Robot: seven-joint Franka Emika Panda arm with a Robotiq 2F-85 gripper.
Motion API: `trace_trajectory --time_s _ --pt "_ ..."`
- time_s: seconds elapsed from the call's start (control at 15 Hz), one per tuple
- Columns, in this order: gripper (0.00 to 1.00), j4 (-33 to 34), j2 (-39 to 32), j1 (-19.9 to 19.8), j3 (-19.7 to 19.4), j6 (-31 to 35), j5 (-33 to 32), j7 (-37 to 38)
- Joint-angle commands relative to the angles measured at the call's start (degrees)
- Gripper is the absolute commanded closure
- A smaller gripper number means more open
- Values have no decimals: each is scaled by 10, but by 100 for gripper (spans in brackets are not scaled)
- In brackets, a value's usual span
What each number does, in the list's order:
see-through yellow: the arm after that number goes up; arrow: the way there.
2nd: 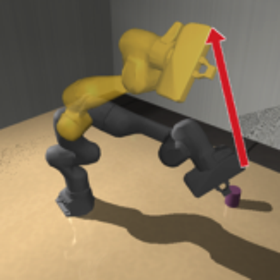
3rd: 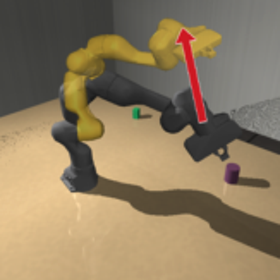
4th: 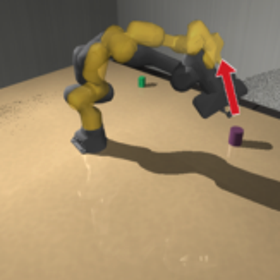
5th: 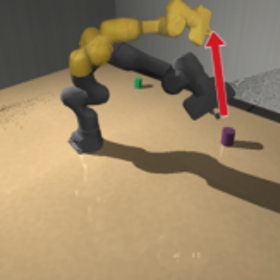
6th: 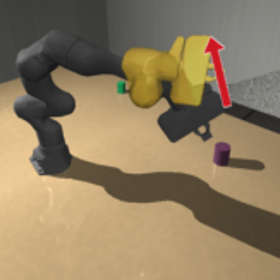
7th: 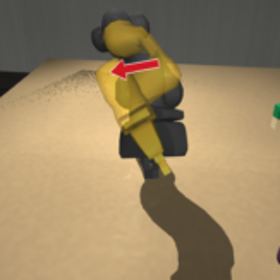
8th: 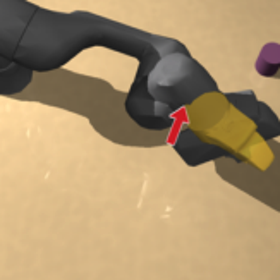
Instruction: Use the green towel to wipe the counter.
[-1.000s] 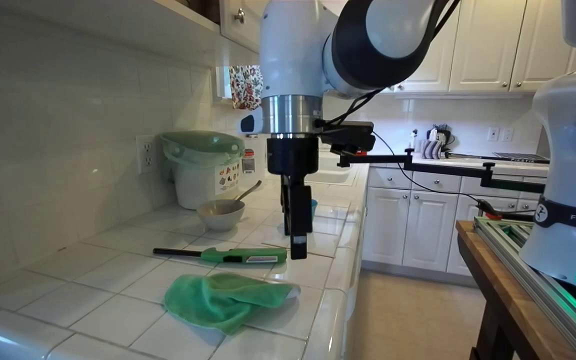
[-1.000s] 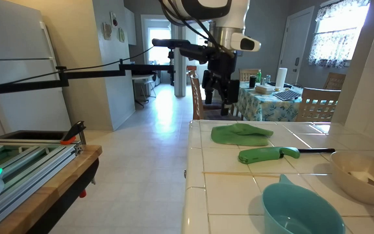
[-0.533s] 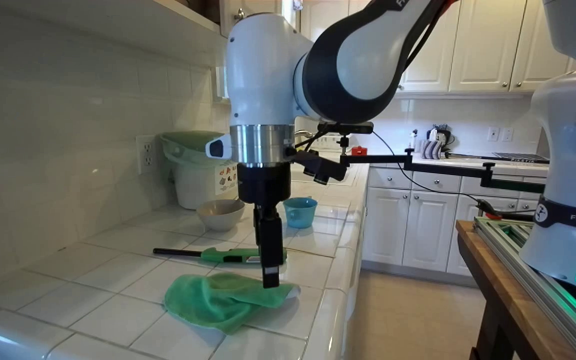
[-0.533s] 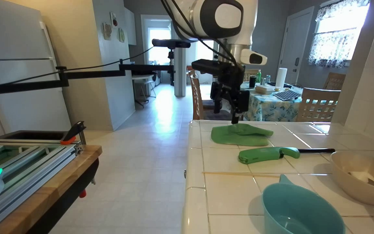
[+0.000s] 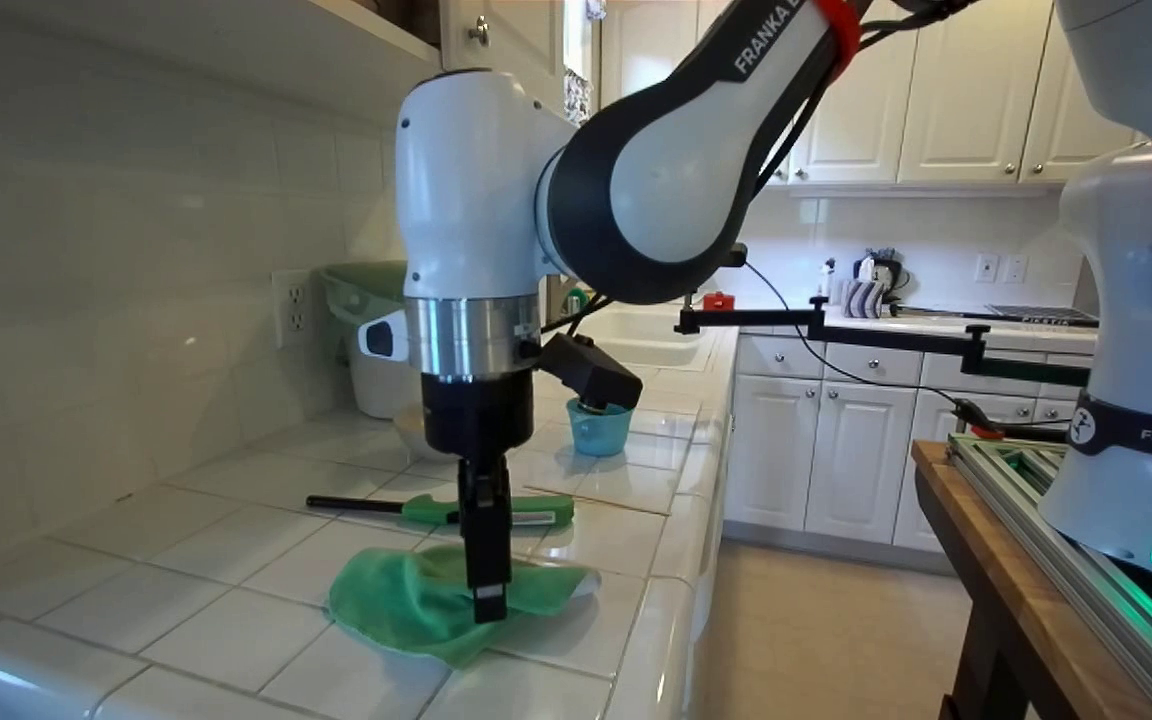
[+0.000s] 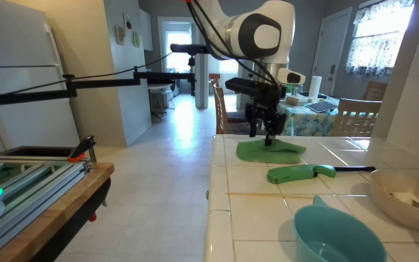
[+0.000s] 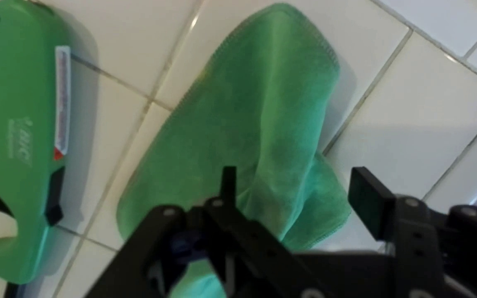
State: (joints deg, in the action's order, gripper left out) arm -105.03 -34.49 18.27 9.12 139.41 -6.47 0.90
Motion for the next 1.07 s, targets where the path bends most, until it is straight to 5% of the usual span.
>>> trace_trajectory --time_s 0.0,0.4,1.0 --pt "58 31 -20 4 -10 -12 -13 6" --pt "100 41 -21 5 -14 -6 -12 7" --pt "99 -7 74 -3 -14 -1 -4 20"
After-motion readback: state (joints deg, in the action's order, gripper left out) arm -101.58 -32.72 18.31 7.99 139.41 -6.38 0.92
